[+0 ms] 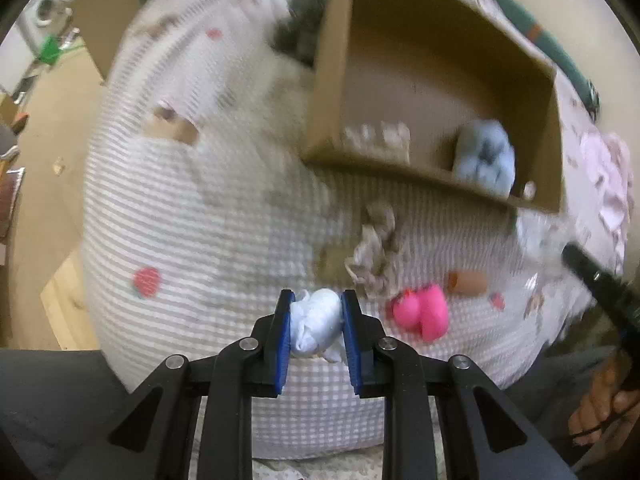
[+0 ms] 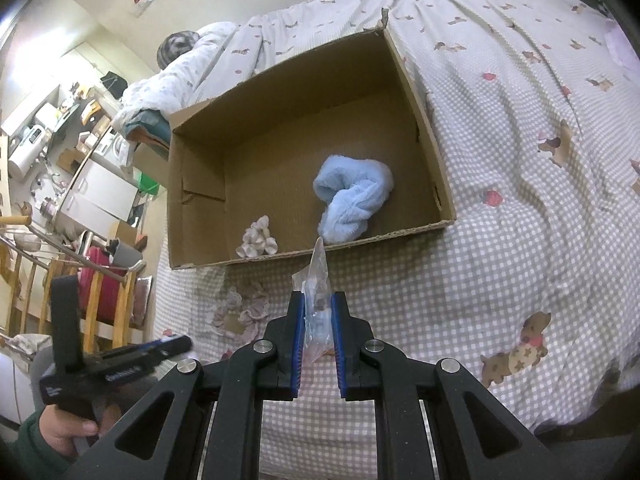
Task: Organize soft objects
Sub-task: 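Carry the bag and white sock into the box and open both grippers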
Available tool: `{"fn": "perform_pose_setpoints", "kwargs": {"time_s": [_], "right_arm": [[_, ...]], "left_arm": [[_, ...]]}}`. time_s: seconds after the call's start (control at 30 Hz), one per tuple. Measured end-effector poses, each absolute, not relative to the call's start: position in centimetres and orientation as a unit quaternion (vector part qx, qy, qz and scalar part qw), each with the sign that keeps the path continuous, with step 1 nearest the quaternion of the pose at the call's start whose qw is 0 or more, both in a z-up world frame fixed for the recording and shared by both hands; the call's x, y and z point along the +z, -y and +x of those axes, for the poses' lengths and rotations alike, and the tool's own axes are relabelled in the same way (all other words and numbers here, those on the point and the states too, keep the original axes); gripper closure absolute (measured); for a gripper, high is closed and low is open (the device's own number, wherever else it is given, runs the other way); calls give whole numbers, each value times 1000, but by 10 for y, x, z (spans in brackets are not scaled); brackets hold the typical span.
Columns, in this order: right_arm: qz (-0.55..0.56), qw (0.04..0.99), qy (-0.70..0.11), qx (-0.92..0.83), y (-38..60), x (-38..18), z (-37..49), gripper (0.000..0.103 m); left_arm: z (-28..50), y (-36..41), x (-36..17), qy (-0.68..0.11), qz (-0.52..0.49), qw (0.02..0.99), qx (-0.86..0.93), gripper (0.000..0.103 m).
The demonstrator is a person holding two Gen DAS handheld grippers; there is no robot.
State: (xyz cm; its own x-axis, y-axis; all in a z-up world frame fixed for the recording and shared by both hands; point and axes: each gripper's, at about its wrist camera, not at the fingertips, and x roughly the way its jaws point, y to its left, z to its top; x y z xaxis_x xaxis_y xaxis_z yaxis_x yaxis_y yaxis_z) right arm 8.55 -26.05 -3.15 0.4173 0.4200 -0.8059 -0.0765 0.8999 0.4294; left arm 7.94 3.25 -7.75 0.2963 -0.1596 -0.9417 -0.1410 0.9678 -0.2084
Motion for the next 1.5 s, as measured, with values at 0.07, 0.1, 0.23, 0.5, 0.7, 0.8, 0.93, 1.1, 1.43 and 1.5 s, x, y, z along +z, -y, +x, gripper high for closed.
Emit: {"fn": "perform_pose_setpoints", "kwargs": {"time_s": [0.07, 0.1, 0.23, 0.5, 0.7, 0.8, 0.93, 1.1, 1.43, 1.5], "right_arm": [[168, 827, -515, 152, 262, -28, 83, 88], [169, 828, -512, 155, 263, -26, 81, 88], [165, 832, -503, 163, 263, -17, 77, 88], [173, 843, -480, 172, 264, 12, 81, 88], [186, 846, -464, 182, 262, 31, 96, 88], [183, 849, -460, 186, 256, 38, 108, 88], [172, 855, -452, 190, 250, 45, 128, 88], [172, 859, -444, 190, 245, 41, 151, 88], [150, 844, -485, 172, 230, -11, 165, 88], [140, 842, -493, 171, 226, -18, 167, 88]], "left_arm": [[81, -39, -55, -569, -133, 811, 4, 82], [80, -41, -46, -562, -135, 816, 5, 82], [78, -38, -27, -543, -125, 830, 4, 82], [94, -29, 0, -518, -106, 848, -17, 82], [121, -23, 21, -499, -83, 863, -20, 82], [137, -20, 29, -490, -73, 868, -21, 82], [154, -13, 35, -481, -63, 874, -26, 82], [176, 1, 30, -470, -51, 881, -32, 82], [193, 20, -15, -470, -33, 881, -47, 82], [193, 25, -20, -468, -20, 882, -51, 81]]}}
